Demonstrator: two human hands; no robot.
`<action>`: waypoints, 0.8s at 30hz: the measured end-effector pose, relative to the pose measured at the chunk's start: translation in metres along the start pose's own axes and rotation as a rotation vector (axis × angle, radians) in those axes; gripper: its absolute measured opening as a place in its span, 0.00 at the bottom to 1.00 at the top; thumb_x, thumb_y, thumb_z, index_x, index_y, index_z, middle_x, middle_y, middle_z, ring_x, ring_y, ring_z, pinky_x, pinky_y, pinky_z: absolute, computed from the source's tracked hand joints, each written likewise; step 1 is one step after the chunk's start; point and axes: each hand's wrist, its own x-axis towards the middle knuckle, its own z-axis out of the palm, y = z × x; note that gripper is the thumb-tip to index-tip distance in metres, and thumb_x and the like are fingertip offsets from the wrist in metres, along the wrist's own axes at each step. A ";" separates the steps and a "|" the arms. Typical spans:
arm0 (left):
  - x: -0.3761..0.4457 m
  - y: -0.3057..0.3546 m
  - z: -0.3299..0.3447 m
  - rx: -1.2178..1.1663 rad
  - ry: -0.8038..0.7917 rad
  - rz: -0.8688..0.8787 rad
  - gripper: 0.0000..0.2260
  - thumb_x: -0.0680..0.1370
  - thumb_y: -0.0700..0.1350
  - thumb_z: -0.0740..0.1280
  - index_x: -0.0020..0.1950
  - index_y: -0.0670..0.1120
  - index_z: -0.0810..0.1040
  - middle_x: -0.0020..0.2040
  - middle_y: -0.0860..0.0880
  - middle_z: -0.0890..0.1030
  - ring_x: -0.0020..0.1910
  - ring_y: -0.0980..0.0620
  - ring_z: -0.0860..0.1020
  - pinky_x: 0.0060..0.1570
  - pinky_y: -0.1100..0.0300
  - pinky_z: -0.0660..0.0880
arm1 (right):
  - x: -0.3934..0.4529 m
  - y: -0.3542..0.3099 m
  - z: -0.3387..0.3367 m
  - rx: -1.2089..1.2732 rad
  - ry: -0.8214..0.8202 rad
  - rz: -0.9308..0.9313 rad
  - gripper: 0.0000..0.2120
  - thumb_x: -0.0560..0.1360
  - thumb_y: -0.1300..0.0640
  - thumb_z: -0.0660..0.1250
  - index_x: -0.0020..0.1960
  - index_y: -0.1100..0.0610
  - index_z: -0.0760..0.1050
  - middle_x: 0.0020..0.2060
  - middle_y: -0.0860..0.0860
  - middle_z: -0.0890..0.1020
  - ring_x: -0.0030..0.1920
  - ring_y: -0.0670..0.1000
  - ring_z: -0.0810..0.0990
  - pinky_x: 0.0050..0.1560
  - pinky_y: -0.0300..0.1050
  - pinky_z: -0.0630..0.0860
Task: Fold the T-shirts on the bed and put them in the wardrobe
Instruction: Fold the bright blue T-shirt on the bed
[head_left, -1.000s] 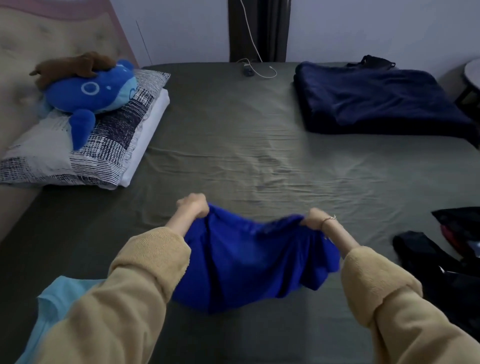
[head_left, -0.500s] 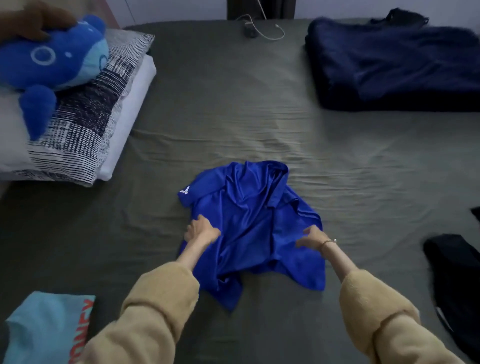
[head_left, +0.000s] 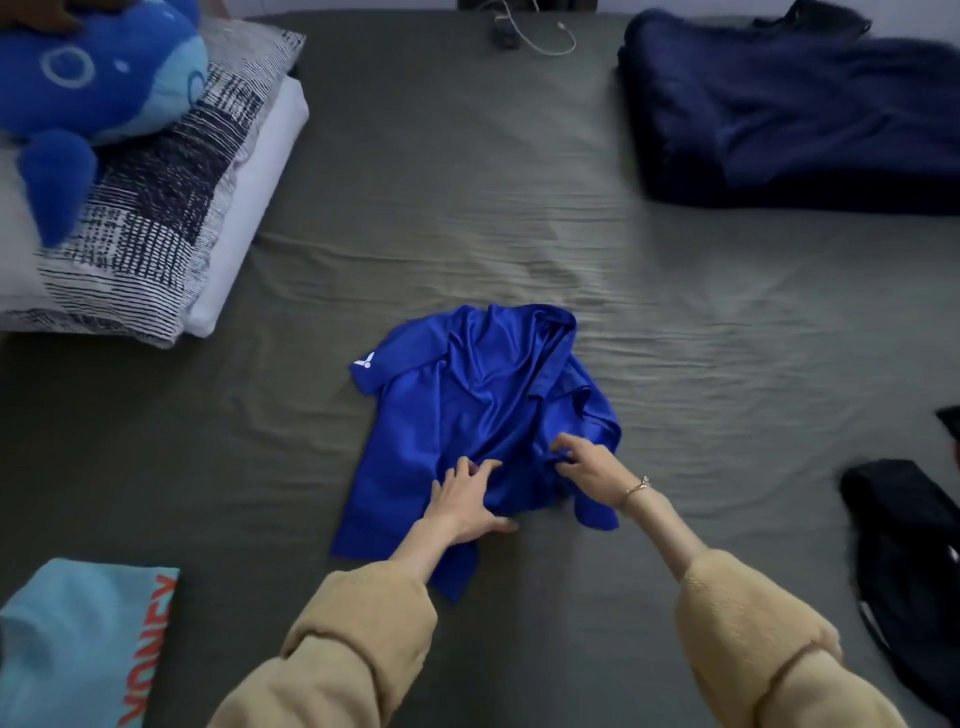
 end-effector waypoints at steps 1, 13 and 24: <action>-0.002 0.007 -0.002 -0.111 0.084 0.049 0.33 0.71 0.60 0.70 0.73 0.54 0.62 0.64 0.47 0.66 0.67 0.45 0.66 0.67 0.48 0.63 | -0.005 -0.008 -0.013 0.043 0.041 -0.041 0.11 0.76 0.64 0.62 0.57 0.62 0.74 0.47 0.56 0.77 0.49 0.54 0.75 0.46 0.41 0.64; -0.054 0.077 -0.076 -0.010 0.729 0.026 0.12 0.77 0.39 0.63 0.59 0.45 0.71 0.52 0.48 0.80 0.53 0.48 0.77 0.57 0.54 0.66 | -0.079 -0.063 -0.091 0.000 0.687 -0.206 0.06 0.76 0.57 0.65 0.50 0.58 0.73 0.39 0.55 0.81 0.42 0.57 0.79 0.38 0.46 0.70; -0.106 0.102 -0.143 -0.011 1.035 -0.201 0.12 0.75 0.36 0.63 0.58 0.42 0.70 0.50 0.43 0.82 0.54 0.43 0.77 0.58 0.47 0.66 | -0.147 -0.092 -0.160 0.115 1.087 -0.277 0.03 0.78 0.63 0.59 0.50 0.62 0.70 0.40 0.58 0.80 0.40 0.58 0.78 0.36 0.45 0.66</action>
